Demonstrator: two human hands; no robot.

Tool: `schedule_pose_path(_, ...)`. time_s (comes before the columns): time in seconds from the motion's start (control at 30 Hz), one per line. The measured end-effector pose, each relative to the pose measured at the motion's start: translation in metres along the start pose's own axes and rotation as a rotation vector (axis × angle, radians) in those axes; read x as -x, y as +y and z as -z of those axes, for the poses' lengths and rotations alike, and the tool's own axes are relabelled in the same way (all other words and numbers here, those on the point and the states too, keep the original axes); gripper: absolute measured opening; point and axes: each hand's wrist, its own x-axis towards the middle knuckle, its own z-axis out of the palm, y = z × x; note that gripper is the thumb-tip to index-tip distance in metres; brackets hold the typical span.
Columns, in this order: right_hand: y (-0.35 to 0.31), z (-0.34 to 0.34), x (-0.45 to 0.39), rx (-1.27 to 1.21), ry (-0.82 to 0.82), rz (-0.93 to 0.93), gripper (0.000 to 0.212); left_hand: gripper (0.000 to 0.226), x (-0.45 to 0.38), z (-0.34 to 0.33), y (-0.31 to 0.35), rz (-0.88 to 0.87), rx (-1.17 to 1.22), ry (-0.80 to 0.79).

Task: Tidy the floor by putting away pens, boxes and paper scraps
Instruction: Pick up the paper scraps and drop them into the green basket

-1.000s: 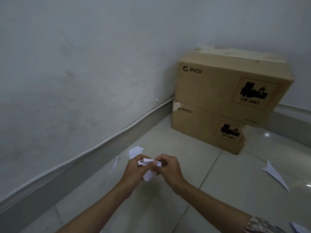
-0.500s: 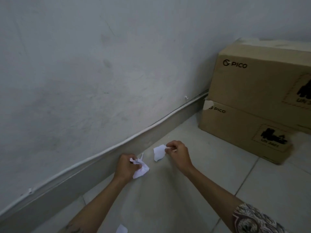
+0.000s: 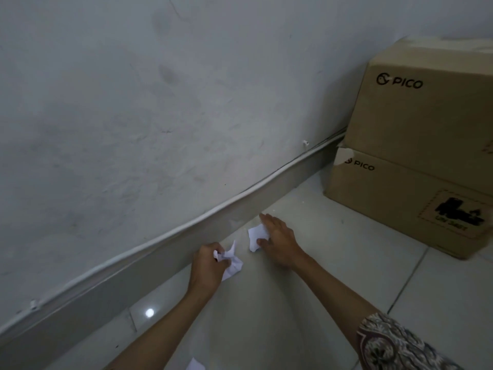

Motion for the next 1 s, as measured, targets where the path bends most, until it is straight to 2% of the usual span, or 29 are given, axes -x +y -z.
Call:
schedule_pose_path(0.1,0.001,0.0,-0.001,0.181,-0.006,0.057,0.06,0.043,0.006,0.003,0.003,-0.029,0.02,-0.029)
schedule_pose_path(0.23,-0.005,0.007,-0.001,0.158,0.023,0.04,0.052,0.044,0.011,0.006,0.006,-0.051,0.04,-0.077)
schedule_pose_path(0.4,0.003,0.018,0.019,-0.111,0.127,0.018,0.018,0.039,0.011,0.016,0.018,-0.09,0.057,-0.15)
schedule_pose_path(0.53,0.012,0.053,0.048,-0.325,0.212,0.002,0.004,0.037,0.016,0.021,0.034,-0.112,0.098,-0.143)
schedule_pose_path(0.7,0.043,0.105,0.097,-0.485,0.235,-0.049,0.024,0.034,0.027,0.013,0.063,-0.151,0.171,-0.206)
schedule_pose_path(0.87,0.092,0.159,0.161,-0.5,0.291,-0.169,0.008,0.037,0.04,-0.016,0.101,-0.185,0.191,-0.304)
schedule_pose_path(0.93,0.109,0.177,0.182,-0.509,0.327,-0.209,0.002,0.023,0.048,-0.03,0.119,-0.214,0.218,-0.345)
schedule_pose_path(1.0,0.129,0.192,0.2,-0.499,0.375,-0.266,0.009,0.011,0.056,-0.046,0.136,-0.24,0.234,-0.369)
